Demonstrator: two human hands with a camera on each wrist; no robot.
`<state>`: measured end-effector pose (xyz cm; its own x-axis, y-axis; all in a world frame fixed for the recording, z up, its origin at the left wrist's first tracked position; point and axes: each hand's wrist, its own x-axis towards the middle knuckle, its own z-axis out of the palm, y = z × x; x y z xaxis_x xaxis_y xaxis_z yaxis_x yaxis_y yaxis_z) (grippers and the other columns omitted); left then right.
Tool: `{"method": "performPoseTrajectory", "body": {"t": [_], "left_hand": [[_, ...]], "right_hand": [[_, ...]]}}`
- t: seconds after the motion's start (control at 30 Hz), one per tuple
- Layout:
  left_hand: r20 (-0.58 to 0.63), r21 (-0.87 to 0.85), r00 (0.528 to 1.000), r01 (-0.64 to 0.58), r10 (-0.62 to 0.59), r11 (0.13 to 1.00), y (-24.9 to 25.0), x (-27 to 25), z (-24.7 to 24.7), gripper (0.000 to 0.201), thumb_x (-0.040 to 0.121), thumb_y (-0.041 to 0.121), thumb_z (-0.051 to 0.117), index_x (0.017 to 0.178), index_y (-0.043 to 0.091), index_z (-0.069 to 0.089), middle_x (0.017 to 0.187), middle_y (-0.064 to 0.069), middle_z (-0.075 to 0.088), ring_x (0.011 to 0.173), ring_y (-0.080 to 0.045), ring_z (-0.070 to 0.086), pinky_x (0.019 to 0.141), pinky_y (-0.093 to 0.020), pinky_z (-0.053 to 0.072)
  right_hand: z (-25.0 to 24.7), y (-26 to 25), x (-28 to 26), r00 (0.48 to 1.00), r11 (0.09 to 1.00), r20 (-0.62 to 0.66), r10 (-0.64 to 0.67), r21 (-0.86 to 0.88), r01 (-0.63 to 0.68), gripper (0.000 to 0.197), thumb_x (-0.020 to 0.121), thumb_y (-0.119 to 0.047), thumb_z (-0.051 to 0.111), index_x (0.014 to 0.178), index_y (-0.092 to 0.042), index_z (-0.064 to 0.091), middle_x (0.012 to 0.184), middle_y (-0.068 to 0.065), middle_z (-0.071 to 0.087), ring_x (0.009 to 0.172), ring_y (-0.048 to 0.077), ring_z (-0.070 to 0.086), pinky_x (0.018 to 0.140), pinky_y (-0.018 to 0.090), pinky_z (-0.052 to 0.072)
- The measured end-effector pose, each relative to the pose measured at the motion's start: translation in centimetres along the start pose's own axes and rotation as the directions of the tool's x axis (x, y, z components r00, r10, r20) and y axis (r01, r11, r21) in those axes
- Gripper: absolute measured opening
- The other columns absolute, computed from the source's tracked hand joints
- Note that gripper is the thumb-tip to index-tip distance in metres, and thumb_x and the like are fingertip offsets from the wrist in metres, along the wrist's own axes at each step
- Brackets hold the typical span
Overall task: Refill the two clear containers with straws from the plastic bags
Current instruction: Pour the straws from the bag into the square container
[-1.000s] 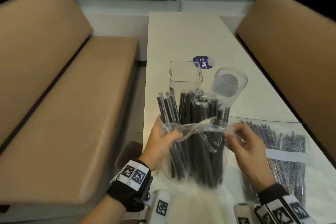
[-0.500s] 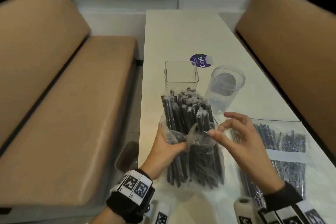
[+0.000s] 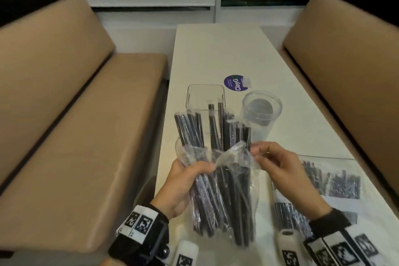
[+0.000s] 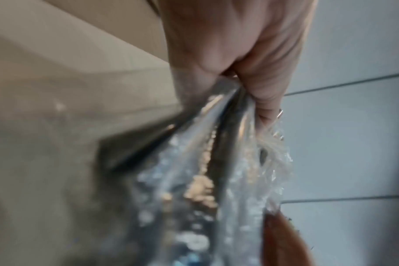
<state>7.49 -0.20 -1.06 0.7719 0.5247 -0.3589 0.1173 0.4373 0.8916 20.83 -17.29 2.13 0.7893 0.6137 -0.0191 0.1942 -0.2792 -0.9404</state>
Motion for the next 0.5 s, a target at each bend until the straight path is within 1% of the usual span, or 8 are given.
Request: {"method": "performPoseTrajectory", "body": {"t": [0.03, 0.07, 0.13, 0.2, 0.27, 0.33, 0.4, 0.5], "left_hand": [[-0.024, -0.063, 0.999, 0.040, -0.042, 0.997, 0.2, 0.0, 0.1, 0.053, 0.060, 0.006, 0.085, 0.102, 0.011, 0.055, 0.093, -0.011, 0.073, 0.097, -0.028, 0.069, 0.093, -0.045, 0.053], [-0.040, -0.110, 0.997, 0.065, -0.070, 0.992, 0.5, 0.0, 0.3, 0.064, 0.051, 0.008, 0.087, 0.103, 0.013, 0.050, 0.094, -0.013, 0.071, 0.097, -0.031, 0.068, 0.096, -0.054, 0.051], [0.008, -0.135, 0.997, 0.072, -0.072, 0.988, 1.3, -0.2, 1.2, 0.072, 0.052, 0.008, 0.086, 0.114, 0.008, 0.051, 0.098, -0.019, 0.071, 0.088, -0.033, 0.071, 0.090, -0.055, 0.054], [0.088, -0.099, 0.996, 0.003, 0.006, 0.995, 2.3, -0.4, 2.4, 0.085, 0.061, 0.021, 0.088, 0.135, 0.005, 0.046, 0.115, -0.021, 0.071, 0.100, -0.035, 0.071, 0.086, -0.051, 0.058], [0.124, -0.047, 0.984, -0.122, 0.127, 0.991, 3.6, -0.4, 3.2, 0.101, 0.065, 0.047, 0.085, 0.146, 0.017, 0.034, 0.132, -0.016, 0.063, 0.117, -0.032, 0.064, 0.093, -0.051, 0.055], [0.144, 0.031, 0.953, -0.273, 0.266, 0.961, 5.6, -0.7, 3.8, 0.090, 0.073, 0.069, 0.060, 0.149, 0.031, 0.030, 0.143, -0.003, 0.056, 0.129, -0.022, 0.056, 0.100, -0.049, 0.051], [0.138, 0.049, 0.895, -0.434, 0.424, 0.900, 7.7, -1.0, 3.9, 0.065, 0.089, 0.058, 0.038, 0.148, 0.031, 0.034, 0.138, 0.008, 0.059, 0.122, -0.005, 0.059, 0.091, -0.027, 0.055], [0.132, 0.240, 0.710, -0.700, 0.691, 0.673, 11.1, -1.0, 4.6, 0.043, 0.100, 0.026, 0.050, 0.142, 0.028, 0.039, 0.129, 0.011, 0.060, 0.114, 0.000, 0.061, 0.087, -0.017, 0.052]], "right_hand": [[-0.3, 0.3, -0.5, 0.997, 0.995, 0.082, 0.014, 0.093, -0.022, 0.008, 0.088, -0.028, 0.066, 0.095, -0.028, 0.071, 0.127, -0.011, 0.063, 0.109, 0.006, 0.065, 0.096, 0.031, 0.049], [-0.5, 0.5, -1.1, 0.985, 0.983, 0.173, 0.012, 0.177, -0.043, 0.031, 0.082, -0.047, 0.068, 0.109, -0.032, 0.067, 0.137, -0.015, 0.056, 0.116, 0.004, 0.061, 0.101, 0.036, 0.047], [-0.6, 0.8, -1.9, 0.938, 0.959, 0.346, 0.007, 0.264, -0.104, 0.082, 0.061, -0.069, 0.072, 0.134, -0.046, 0.044, 0.147, -0.019, 0.043, 0.125, 0.007, 0.056, 0.103, 0.043, 0.045], [0.0, 0.4, -2.1, 0.935, 0.967, 0.351, -0.052, 0.252, -0.040, 0.098, 0.055, -0.059, 0.082, 0.137, -0.055, 0.029, 0.144, -0.020, 0.043, 0.121, -0.002, 0.057, 0.095, 0.026, 0.050], [-0.1, -0.4, -1.5, 0.970, 0.970, 0.239, -0.053, 0.243, -0.007, 0.093, 0.062, -0.042, 0.085, 0.137, -0.052, 0.031, 0.136, -0.019, 0.053, 0.116, -0.002, 0.060, 0.091, 0.022, 0.054], [-1.1, -1.6, -0.8, 0.985, 0.963, 0.150, -0.085, 0.268, 0.043, 0.082, 0.070, -0.030, 0.084, 0.136, -0.045, 0.039, 0.130, -0.023, 0.059, 0.115, -0.002, 0.060, 0.090, 0.018, 0.054], [-2.5, -3.5, -0.1, 0.982, 0.957, 0.148, -0.119, 0.281, 0.074, 0.069, 0.076, -0.024, 0.079, 0.133, -0.041, 0.045, 0.125, -0.029, 0.061, 0.107, -0.012, 0.061, 0.081, 0.004, 0.050], [-4.3, -6.2, 1.4, 0.972, 0.933, 0.202, -0.120, 0.357, 0.041, 0.058, 0.080, -0.012, 0.071, 0.119, -0.046, 0.045, 0.086, -0.052, 0.058, 0.075, -0.026, 0.060, 0.059, -0.003, 0.044]]}}
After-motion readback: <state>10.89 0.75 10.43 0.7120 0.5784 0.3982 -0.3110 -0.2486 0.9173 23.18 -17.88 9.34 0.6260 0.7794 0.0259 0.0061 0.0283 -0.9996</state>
